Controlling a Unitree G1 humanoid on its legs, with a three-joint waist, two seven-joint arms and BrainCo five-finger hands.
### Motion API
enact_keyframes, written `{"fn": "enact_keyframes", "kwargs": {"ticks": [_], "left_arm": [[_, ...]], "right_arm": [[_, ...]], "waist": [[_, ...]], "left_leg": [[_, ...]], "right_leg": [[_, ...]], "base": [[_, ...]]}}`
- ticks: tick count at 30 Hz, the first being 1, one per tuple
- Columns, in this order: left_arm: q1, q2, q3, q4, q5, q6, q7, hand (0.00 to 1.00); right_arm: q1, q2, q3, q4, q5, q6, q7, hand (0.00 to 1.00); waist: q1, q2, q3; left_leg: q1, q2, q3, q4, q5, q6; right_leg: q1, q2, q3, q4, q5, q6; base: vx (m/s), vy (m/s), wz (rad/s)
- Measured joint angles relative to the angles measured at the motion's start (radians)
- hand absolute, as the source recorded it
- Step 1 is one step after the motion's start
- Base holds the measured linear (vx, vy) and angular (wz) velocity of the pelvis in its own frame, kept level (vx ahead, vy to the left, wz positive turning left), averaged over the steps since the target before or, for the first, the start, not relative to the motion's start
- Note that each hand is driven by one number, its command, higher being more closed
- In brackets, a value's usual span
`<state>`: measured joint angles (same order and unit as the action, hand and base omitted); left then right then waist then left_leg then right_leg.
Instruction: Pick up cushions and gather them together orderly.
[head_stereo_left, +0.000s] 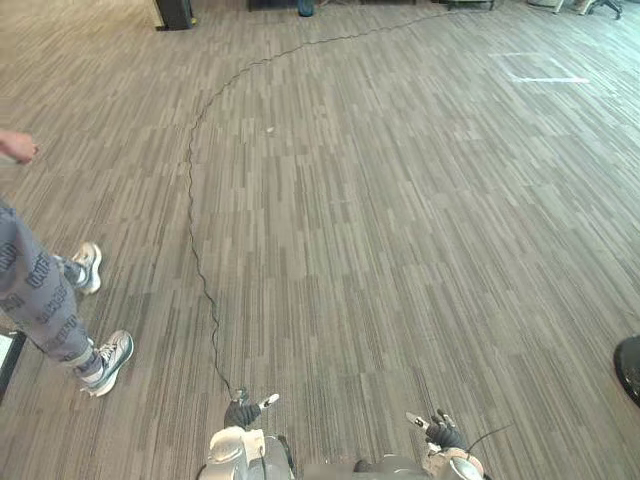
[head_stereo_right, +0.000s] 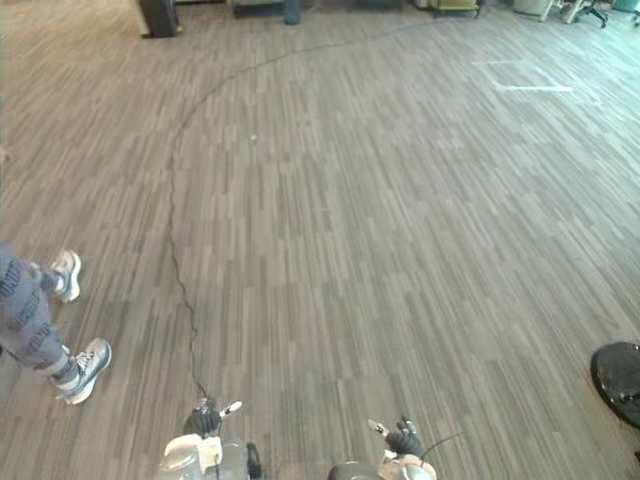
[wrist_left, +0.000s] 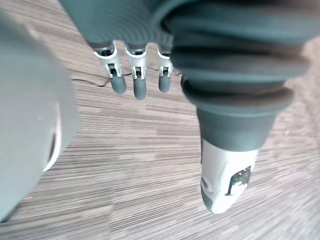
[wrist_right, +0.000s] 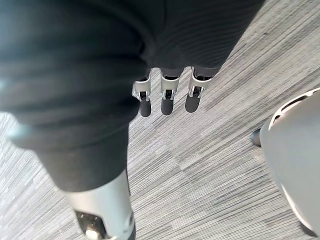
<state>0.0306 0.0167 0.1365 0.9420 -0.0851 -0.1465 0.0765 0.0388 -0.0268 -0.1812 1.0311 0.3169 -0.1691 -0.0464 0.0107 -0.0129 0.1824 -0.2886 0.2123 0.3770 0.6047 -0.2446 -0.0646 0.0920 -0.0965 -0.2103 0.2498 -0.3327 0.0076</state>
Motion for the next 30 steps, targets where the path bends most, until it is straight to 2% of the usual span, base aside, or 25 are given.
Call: {"fn": "enact_keyframes", "kwargs": {"ticks": [2, 4, 5, 6, 7, 8, 9, 10, 11, 12, 13, 15, 17, 18, 19, 20, 21, 22, 23, 25, 26, 27, 28, 29, 30], "left_arm": [[-0.001, -0.001, -0.006, -0.006, -0.01, -0.002, 0.005, 0.0], [-0.008, 0.002, -0.008, -0.022, -0.028, -0.003, 0.009, 0.0], [-0.02, 0.011, -0.015, -0.017, -0.035, -0.003, 0.01, 0.0], [-0.022, 0.011, -0.015, -0.015, -0.037, -0.002, 0.012, 0.0], [-0.022, 0.028, -0.004, -0.028, -0.044, -0.007, 0.012, 0.0], [-0.02, 0.049, 0.0, -0.027, -0.047, -0.022, 0.012, 0.0], [-0.016, 0.049, -0.005, -0.019, -0.049, -0.02, 0.013, 0.0], [-0.005, 0.037, -0.023, -0.005, -0.055, -0.019, 0.016, 0.0], [-0.008, 0.06, -0.047, 0.016, -0.056, -0.016, 0.017, 0.0], [-0.016, 0.079, -0.059, 0.03, -0.059, -0.015, 0.02, 0.0], [-0.014, 0.065, -0.109, 0.071, -0.063, 0.005, 0.028, 0.0], [-0.012, 0.056, -0.11, 0.077, -0.062, 0.005, 0.027, 0.0], [-0.03, 0.033, -0.092, 0.077, -0.062, 0.007, 0.028, 0.0], [-0.036, 0.022, -0.091, 0.076, -0.059, 0.007, 0.028, 0.0], [-0.035, 0.006, -0.103, 0.069, -0.047, 0.004, 0.026, 0.0], [-0.036, 0.019, -0.123, 0.071, -0.033, -0.001, 0.022, 0.0], [-0.036, -0.001, -0.125, 0.092, -0.021, 0.003, 0.006, 0.0], [-0.035, -0.016, -0.109, 0.099, -0.015, 0.006, 0.002, 0.0], [-0.027, -0.036, -0.079, 0.111, -0.014, 0.007, 0.0, 0.0], [-0.029, -0.048, -0.053, 0.109, -0.014, 0.008, -0.002, 0.0], [-0.027, -0.057, -0.032, 0.097, -0.015, 0.008, -0.003, 0.0], [-0.025, -0.071, 0.002, 0.07, -0.015, 0.006, -0.002, 0.0], [-0.023, -0.067, 0.015, 0.044, -0.015, 0.005, -0.003, 0.0], [-0.023, -0.065, 0.017, 0.034, -0.015, 0.004, -0.003, 0.0], [-0.016, -0.064, 0.018, -0.009, -0.016, 0.0, -0.003, 0.0]], "right_arm": [[-0.007, 0.002, 0.009, -0.001, -0.001, 0.001, -0.006, 0.0], [-0.022, 0.01, 0.041, -0.001, -0.004, 0.002, -0.014, 0.0], [-0.027, 0.022, 0.044, 0.009, -0.005, 0.003, -0.012, 0.0], [-0.032, 0.028, 0.045, 0.009, -0.008, 0.003, -0.009, 0.0], [-0.035, 0.056, 0.041, 0.009, -0.014, 0.003, -0.008, 0.0], [-0.032, 0.07, 0.034, 0.011, -0.024, 0.003, -0.008, 0.0], [-0.022, 0.064, 0.035, 0.013, -0.029, 0.003, -0.008, 0.0], [0.002, 0.036, 0.04, 0.015, -0.036, 0.0, -0.007, 0.0], [-0.012, 0.03, 0.053, 0.031, -0.041, 0.0, -0.006, 0.0], [-0.029, 0.021, 0.067, 0.051, -0.044, 0.004, -0.005, 0.0], [-0.03, -0.027, 0.079, 0.005, -0.082, -0.001, 0.003, 0.0], [-0.03, -0.029, 0.068, -0.003, -0.08, -0.005, 0.006, 0.0], [-0.023, -0.017, 0.055, -0.071, -0.08, -0.01, 0.007, 0.0], [-0.026, -0.015, 0.034, -0.079, -0.079, -0.011, 0.008, 0.0], [-0.033, -0.018, 0.028, -0.072, -0.08, -0.014, 0.007, 0.0], [-0.031, -0.014, 0.028, -0.064, -0.08, -0.012, 0.011, 0.0], [-0.05, -0.021, 0.023, -0.047, -0.081, -0.011, 0.014, 0.0], [-0.06, -0.028, 0.018, -0.048, -0.081, -0.012, 0.018, 0.0], [-0.065, -0.034, -0.001, -0.048, -0.082, -0.011, 0.022, 0.0], [-0.057, -0.033, -0.016, -0.059, -0.081, 0.001, 0.026, 0.0], [-0.046, -0.034, -0.012, -0.067, -0.08, 0.004, 0.026, 0.0], [-0.034, -0.033, -0.006, -0.076, -0.08, 0.003, 0.026, 0.0], [-0.029, -0.025, 0.007, -0.074, -0.08, 0.006, 0.025, 0.0], [-0.025, -0.019, 0.008, -0.074, -0.079, 0.006, 0.025, 0.0], [-0.007, -0.008, 0.034, -0.073, -0.079, 0.007, 0.024, 0.0]], "waist": [[0.004, 0.0, 0.0], [0.037, -0.016, -0.005], [0.034, -0.043, -0.017], [0.027, -0.045, -0.016], [0.041, -0.063, -0.004], [0.053, -0.078, -0.014], [0.051, -0.082, -0.036], [0.043, -0.069, -0.065], [0.04, -0.096, -0.059], [0.03, -0.109, -0.031], [-0.007, -0.034, 0.031], [-0.013, -0.032, 0.037], [-0.023, -0.033, 0.043], [-0.027, -0.023, 0.048], [-0.053, -0.016, 0.05], [-0.069, -0.035, 0.047], [-0.061, -0.004, 0.04], [-0.058, 0.024, 0.04], [-0.06, 0.054, 0.038], [-0.06, 0.068, 0.045], [-0.061, 0.075, 0.048], [-0.05, 0.082, 0.054], [-0.032, 0.071, 0.065], [-0.025, 0.062, 0.068], [0.001, 0.034, 0.06]], "left_leg": [[-0.044, -0.04, 0.016, -0.209, 0.072, 0.003], [-0.068, -0.072, 0.015, -0.32, 0.255, 0.016], [-0.056, -0.102, 0.036, -0.298, 0.219, 0.056], [-0.064, -0.095, 0.04, -0.266, 0.199, 0.076], [-0.091, -0.06, 0.044, -0.108, 0.168, 0.103], [-0.131, -0.079, 0.027, -0.022, 0.124, 0.069], [-0.119, -0.117, 0.01, -0.093, 0.118, 0.063], [-0.091, -0.131, -0.02, -0.181, 0.11, 0.093], [-0.04, -0.165, 0.009, -0.167, 0.031, 0.11], [0.03, -0.193, 0.014, -0.173, -0.016, 0.119], [0.369, -0.204, -0.007, -0.365, -0.055, 0.116], [0.46, -0.206, -0.008, -0.399, -0.052, 0.111], [0.526, -0.203, -0.022, -0.41, -0.056, 0.109], [0.559, -0.195, -0.037, -0.434, -0.056, 0.11], [0.62, -0.195, -0.087, -0.505, -0.053, 0.113], [0.654, -0.223, -0.141, -0.534, -0.045, 0.101], [0.719, -0.171, -0.195, -0.544, -0.047, 0.093], [0.72, -0.144, -0.202, -0.522, -0.036, 0.073], [0.693, -0.103, -0.219, -0.426, 0.021, -0.005], [0.617, -0.067, -0.255, -0.194, 0.167, -0.059], [0.543, -0.044, -0.289, -0.01, 0.291, -0.123], [0.421, -0.01, -0.292, 0.268, 0.294, -0.158], [0.32, 0.023, -0.241, 0.468, 0.199, -0.123], [0.29, 0.027, -0.221, 0.499, 0.17, -0.101], [0.175, 0.032, -0.149, 0.505, 0.086, -0.037]], "right_leg": [[0.032, -0.031, 0.018, -0.048, -0.017, 0.018], [0.064, -0.067, 0.073, -0.114, -0.022, 0.026], [0.069, -0.098, 0.102, -0.137, 0.005, 0.02], [0.069, -0.099, 0.12, -0.136, 0.032, 0.023], [0.09, -0.113, 0.192, -0.128, 0.123, 0.06], [0.092, -0.125, 0.244, -0.074, 0.155, 0.075], [0.068, -0.137, 0.252, -0.029, 0.154, 0.076], [0.03, -0.127, 0.263, 0.08, 0.152, 0.099], [-0.034, -0.169, 0.29, 0.29, 0.17, 0.159], [-0.137, -0.184, 0.323, 0.542, 0.298, 0.228], [-0.366, -0.094, 0.173, 0.87, 0.115, 0.098], [-0.498, -0.045, 0.062, 0.739, 0.053, 0.009], [-0.6, -0.031, -0.01, 0.597, 0.055, -0.024], [-0.624, -0.017, -0.011, 0.509, 0.082, -0.013], [-0.615, -0.02, 0.0, 0.187, 0.206, 0.054], [-0.617, -0.05, 0.005, 0.089, 0.281, 0.076], [-0.615, -0.009, 0.023, 0.155, 0.413, -0.024], [-0.618, 0.01, 0.009, 0.195, 0.371, -0.036], [-0.61, 0.027, -0.014, 0.26, 0.309, -0.078], [-0.542, 0.054, -0.031, 0.285, 0.221, -0.089], [-0.484, 0.068, -0.023, 0.262, 0.192, -0.093], [-0.391, 0.099, -0.011, 0.226, 0.155, -0.103], [-0.272, 0.122, 0.011, 0.174, 0.125, -0.116], [-0.23, 0.123, 0.021, 0.156, 0.116, -0.116], [-0.112, 0.122, 0.056, 0.07, 0.089, -0.116]], "base": [[0.49, 0.215, -0.31], [0.57, 0.304, -0.64], [0.57, 0.24, -0.41], [0.57, 0.236, -0.32], [0.51, 0.283, -0.41], [0.47, 0.309, -0.4], [0.34, 0.255, -0.33], [0.43, 0.315, -0.12], [0.56, 0.318, -0.23], [1.24, 0.491, -0.1], [1.31, 0.381, 0.0], [1.03, 0.181, 0.22], [0.63, -0.054, 0.51], [0.54, -0.103, 1.06], [0.69, -0.157, 1.25], [1.04, -0.306, 1.1], [0.91, -0.296, 0.45], [0.93, -0.334, -0.03], [0.75, -0.289, -0.02], [0.68, -0.259, 0.0], [0.59, -0.116, -0.2], [0.73, -0.095, -0.43], [0.72, -0.063, -0.45], [0.8, -0.074, -0.54], [0.62, -0.044, -0.39]]}}
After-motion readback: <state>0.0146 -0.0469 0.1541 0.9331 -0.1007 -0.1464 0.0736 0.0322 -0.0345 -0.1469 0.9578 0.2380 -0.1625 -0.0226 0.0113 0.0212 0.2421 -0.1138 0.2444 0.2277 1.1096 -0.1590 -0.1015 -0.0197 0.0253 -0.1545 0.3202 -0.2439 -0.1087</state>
